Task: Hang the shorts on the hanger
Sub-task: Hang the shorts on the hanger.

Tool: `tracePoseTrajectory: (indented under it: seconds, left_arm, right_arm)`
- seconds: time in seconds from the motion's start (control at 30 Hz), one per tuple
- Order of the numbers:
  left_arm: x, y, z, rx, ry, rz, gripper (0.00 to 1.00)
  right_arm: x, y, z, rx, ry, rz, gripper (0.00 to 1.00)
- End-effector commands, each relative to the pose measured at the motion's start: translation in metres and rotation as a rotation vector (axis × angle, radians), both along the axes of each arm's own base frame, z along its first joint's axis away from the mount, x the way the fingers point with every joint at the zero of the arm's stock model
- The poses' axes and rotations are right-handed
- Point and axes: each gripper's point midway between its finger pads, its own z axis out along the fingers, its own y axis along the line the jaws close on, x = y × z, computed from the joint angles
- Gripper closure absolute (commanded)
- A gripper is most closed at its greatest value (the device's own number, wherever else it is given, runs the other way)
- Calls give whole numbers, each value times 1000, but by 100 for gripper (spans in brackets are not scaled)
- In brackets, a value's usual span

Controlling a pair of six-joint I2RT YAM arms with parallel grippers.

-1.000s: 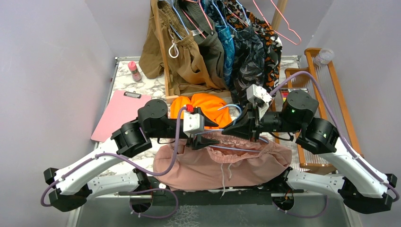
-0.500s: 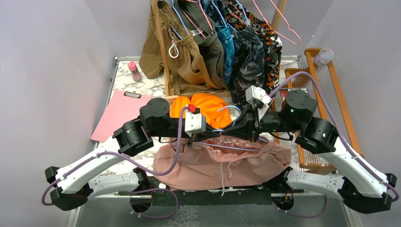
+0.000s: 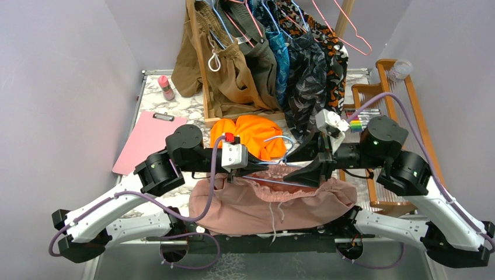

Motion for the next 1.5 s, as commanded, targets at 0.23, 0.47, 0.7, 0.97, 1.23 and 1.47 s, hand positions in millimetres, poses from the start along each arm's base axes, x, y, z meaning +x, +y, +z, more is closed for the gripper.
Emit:
tracePoseTrajectory:
  seconds: [0.23,0.47,0.7,0.97,1.23,1.47]
  left_arm:
    - [-11,7,20,-90,-22,-30,100]
    - [-11,7,23,-97,-26,-31,100]
    - [-10,10,25,-105,-31,-16,100]
    - [-10,11,25,-106,-29,-8,100]
    - [-8,8,23,-101,-23,-7,100]
    - [-5,7,26,-109,-29,2,100]
  right_arm:
    - [3,8,21,151,110,-44,46]
    - [8,20,20,177,144,-32,51]
    - [13,21,18,180,153,-56,60]
    - [15,23,13,181,150,-62,60]
    - [14,24,14,208,130,-48,79]
    - [14,22,16,220,108,-51,99]
